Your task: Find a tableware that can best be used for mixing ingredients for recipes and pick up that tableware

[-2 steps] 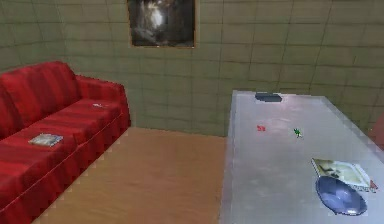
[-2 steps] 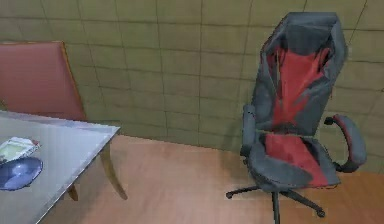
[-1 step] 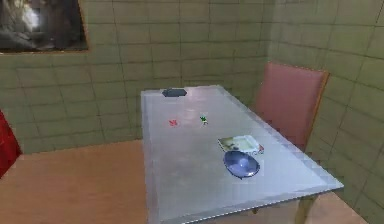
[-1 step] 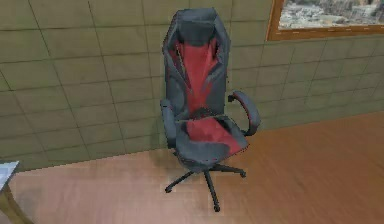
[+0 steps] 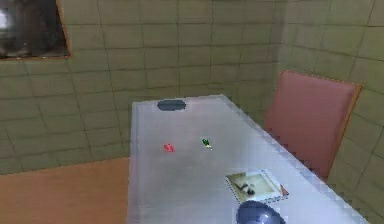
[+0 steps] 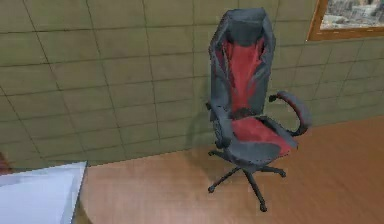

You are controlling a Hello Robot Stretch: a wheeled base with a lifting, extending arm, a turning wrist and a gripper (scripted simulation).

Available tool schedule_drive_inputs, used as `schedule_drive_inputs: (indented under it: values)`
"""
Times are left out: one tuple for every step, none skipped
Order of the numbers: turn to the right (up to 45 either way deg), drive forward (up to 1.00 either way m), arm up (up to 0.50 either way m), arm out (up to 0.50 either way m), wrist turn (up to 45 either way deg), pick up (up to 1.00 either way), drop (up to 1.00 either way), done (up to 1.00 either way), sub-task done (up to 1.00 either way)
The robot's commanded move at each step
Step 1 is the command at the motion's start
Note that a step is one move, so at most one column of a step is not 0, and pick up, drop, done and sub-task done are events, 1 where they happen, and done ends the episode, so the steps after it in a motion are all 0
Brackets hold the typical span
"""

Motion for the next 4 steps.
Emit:
schedule_drive_inputs:
  values:
    - [-45.0, 0.00, 0.00, 0.00, 0.0, 0.00, 0.00, 0.00, 0.00]
    - [-18.0, 0.00, 0.00, 0.00, 0.0, 0.00, 0.00, 0.00, 0.00]
    - [0.0, 0.00, 0.50, 0.00, 0.0, 0.00, 0.00, 0.00, 0.00]
    - [0.0, 0.00, 0.36, 0.00, 0.0, 0.00, 0.00, 0.00, 0.00]
